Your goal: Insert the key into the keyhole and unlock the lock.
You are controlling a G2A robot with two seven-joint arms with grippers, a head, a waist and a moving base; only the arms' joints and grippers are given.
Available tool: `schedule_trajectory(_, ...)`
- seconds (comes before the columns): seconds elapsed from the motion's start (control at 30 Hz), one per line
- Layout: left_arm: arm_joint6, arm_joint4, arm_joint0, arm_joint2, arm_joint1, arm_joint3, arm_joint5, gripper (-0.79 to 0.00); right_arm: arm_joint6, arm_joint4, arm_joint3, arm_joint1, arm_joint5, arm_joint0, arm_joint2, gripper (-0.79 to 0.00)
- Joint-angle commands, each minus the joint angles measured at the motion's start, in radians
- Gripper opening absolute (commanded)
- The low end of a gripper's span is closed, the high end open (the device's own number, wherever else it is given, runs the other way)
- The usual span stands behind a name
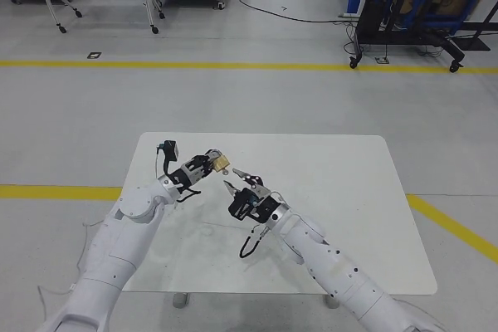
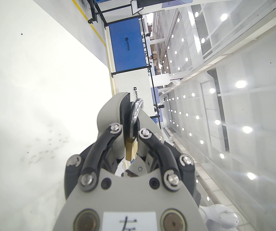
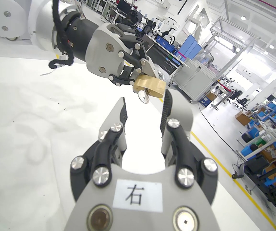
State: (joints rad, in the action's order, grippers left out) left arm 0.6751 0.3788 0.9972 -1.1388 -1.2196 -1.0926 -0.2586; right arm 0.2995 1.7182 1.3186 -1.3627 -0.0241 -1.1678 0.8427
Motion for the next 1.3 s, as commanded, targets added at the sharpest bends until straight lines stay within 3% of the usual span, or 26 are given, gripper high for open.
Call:
schedule_trajectory(0.0,0.002,-0.002,0.002,-0.002,0.000,-0.003,0.000,-0.785,0.003,-0.010,-0.017,-0.005,0.004,0.008,-0.002,-0.563)
schedule_trajectory(0.33,0.004,-0.022,0.004,-0.001,-0.002,-0.009,-0.001,-0.785,0.010,-0.022,-0.063,-0.025,-0.001,0.041,-0.023,-0.517)
schedule_trajectory(0.37,0.005,-0.023,0.004,-0.001,-0.003,-0.009,-0.002,-0.785,0.012,-0.024,-0.066,-0.026,-0.001,0.043,-0.024,-0.529)
schedule_trajectory(0.43,0.005,-0.028,0.004,-0.001,-0.003,-0.010,-0.004,-0.785,0.022,-0.037,-0.073,-0.030,-0.001,0.046,-0.024,-0.751)
schedule_trajectory(0.47,0.006,-0.029,0.004,-0.001,-0.003,-0.011,-0.006,-0.785,0.028,-0.048,-0.077,-0.032,-0.003,0.048,-0.023,-0.785)
schedule_trajectory(1.0,0.025,-0.052,0.007,-0.007,-0.005,-0.016,-0.034,-0.785,0.136,-0.289,-0.163,-0.046,-0.146,0.059,0.047,-0.785)
schedule_trajectory(1.03,0.024,-0.052,0.006,-0.008,-0.005,-0.016,-0.035,-0.785,0.138,-0.280,-0.164,-0.045,-0.157,0.060,0.048,-0.760)
schedule_trajectory(1.07,0.024,-0.053,0.006,-0.008,-0.005,-0.014,-0.034,-0.785,0.138,-0.269,-0.164,-0.043,-0.166,0.062,0.051,-0.517)
schedule_trajectory(1.1,0.024,-0.054,0.005,-0.009,-0.005,-0.014,-0.033,-0.785,0.138,-0.259,-0.163,-0.040,-0.173,0.062,0.056,-0.212)
schedule_trajectory(1.13,0.023,-0.052,0.005,-0.010,-0.005,-0.012,-0.031,-0.785,0.139,-0.252,-0.160,-0.038,-0.180,0.061,0.063,0.000)
schedule_trajectory(1.27,0.020,-0.050,0.005,-0.013,-0.006,-0.009,-0.025,-0.785,0.145,-0.225,-0.133,-0.018,-0.197,0.038,0.118,0.000)
